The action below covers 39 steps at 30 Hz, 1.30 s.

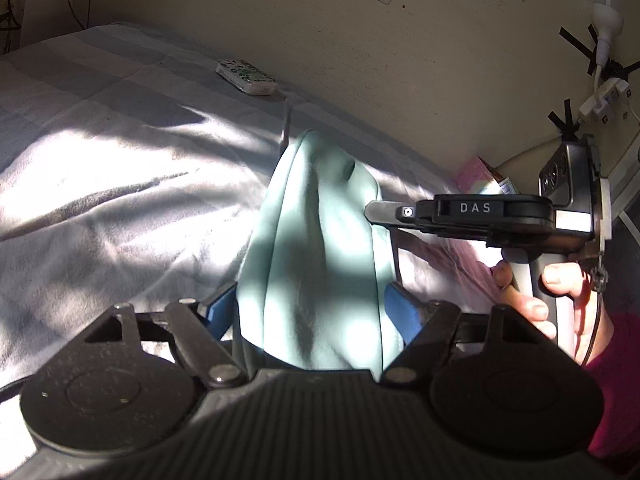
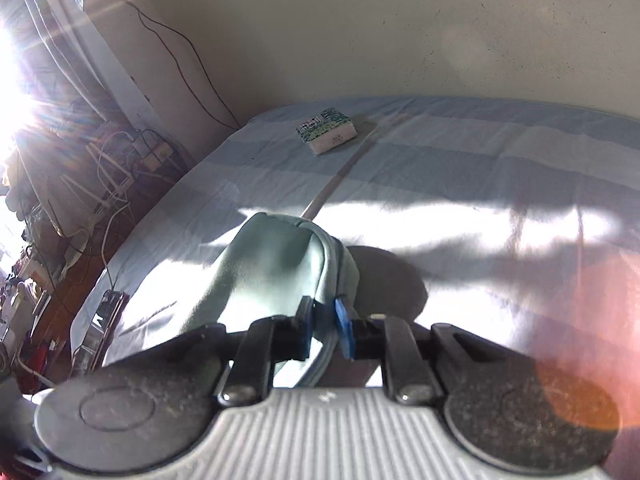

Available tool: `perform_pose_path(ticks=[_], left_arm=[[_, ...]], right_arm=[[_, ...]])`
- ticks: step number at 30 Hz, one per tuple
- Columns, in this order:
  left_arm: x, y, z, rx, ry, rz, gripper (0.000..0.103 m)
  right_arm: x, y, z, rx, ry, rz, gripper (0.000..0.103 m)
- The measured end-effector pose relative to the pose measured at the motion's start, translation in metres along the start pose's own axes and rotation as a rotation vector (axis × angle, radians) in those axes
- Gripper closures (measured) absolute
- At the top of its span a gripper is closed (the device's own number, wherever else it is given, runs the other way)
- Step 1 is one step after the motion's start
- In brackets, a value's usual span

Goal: Organize objects
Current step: 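Lift the teal zip pouch off the bed with the right gripper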

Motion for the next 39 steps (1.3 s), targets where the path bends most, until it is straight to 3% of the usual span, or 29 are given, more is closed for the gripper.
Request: perform_pose_path(ticks=[8, 13, 19, 24, 28, 39], left_arm=[[0.001, 0.024, 0.006, -0.043, 0.023, 0.007, 0.030], [0.007, 0.024, -0.018, -0.069, 0.027, 0.010, 0.028], [0.008, 0.007, -0.050, -0.078, 0.004, 0.023, 0.022], [-0.001, -0.018, -0.074, -0.042, -0.046, 0.075, 0.020], [-0.008, -0.043, -0.078, 0.003, -0.102, 0.084, 0.019], [-0.015, -0.049, -0.060, -0.053, 0.019, 0.208, 0.018]], right_arm=[[0.020, -0.042, -0.036, -0.011, 0.043, 0.014, 0.088], [0.014, -0.044, -0.052, -0.032, 0.027, 0.008, 0.080], [0.012, -0.022, -0.050, -0.098, -0.006, -0.036, 0.068], [0.011, -0.024, -0.023, -0.040, -0.007, -0.070, 0.063], [0.003, -0.027, -0.021, -0.045, 0.035, -0.014, 0.063], [0.000, -0.051, -0.051, -0.055, 0.000, -0.024, 0.070]])
Point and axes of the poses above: each gripper's, at about its wrist camera, not at the fingertips, and z roughly the way its jaws point, x to its left, y to its top, the point moved 9 cm from there along z, roughly the way its jaws point, and after that the axes turned 6 degrees about -z, right-handed, at the moved point
